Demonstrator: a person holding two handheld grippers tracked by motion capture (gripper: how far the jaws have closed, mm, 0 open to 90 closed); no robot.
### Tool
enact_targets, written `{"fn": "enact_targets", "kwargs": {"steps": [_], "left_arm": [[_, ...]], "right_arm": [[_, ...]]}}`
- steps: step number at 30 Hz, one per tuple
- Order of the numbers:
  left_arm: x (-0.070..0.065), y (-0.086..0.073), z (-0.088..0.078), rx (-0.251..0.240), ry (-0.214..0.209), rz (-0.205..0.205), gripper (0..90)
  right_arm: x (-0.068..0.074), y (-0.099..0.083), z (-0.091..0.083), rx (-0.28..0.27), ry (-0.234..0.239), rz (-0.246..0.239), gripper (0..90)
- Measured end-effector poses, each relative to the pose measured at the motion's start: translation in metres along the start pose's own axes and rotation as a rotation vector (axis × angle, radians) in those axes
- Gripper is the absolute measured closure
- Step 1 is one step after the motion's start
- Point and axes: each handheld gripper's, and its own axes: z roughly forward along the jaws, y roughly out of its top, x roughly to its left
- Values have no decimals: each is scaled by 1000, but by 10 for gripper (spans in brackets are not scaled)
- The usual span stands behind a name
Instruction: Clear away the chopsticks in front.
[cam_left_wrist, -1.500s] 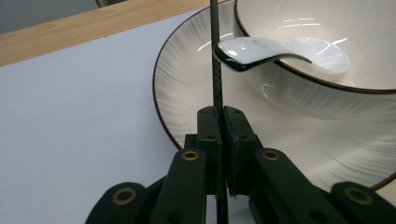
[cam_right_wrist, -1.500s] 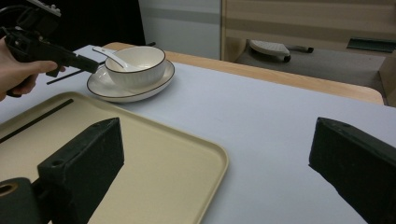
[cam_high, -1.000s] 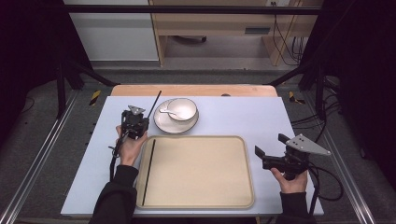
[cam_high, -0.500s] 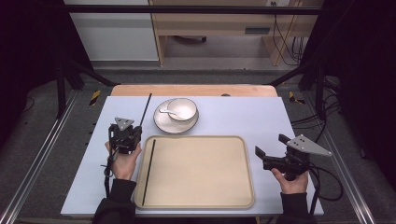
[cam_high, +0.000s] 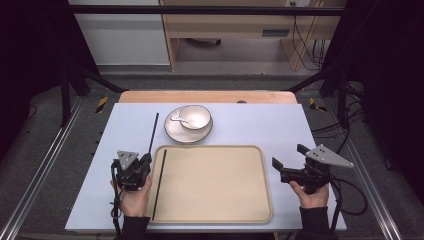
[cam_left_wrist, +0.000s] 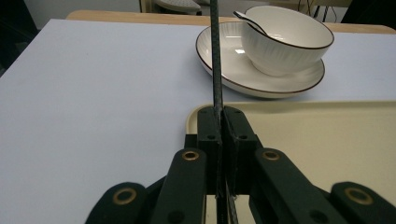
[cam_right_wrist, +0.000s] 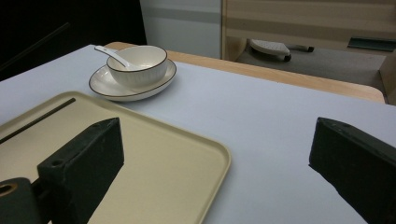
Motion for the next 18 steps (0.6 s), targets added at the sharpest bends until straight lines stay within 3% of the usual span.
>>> {"fn": "enact_targets", "kwargs": {"steps": [8, 15, 18], "left_arm": [[-9, -18, -22, -40, -16, -27, 854], [-22, -33, -27, -34, -25, -37, 854], [-26, -40, -27, -24, -47, -50, 854]], "right_arm": [[2, -1, 2, 9, 1, -4, 31], [3, -1, 3, 13, 2, -5, 31], [3, -2, 3, 13, 2, -5, 31]]}}
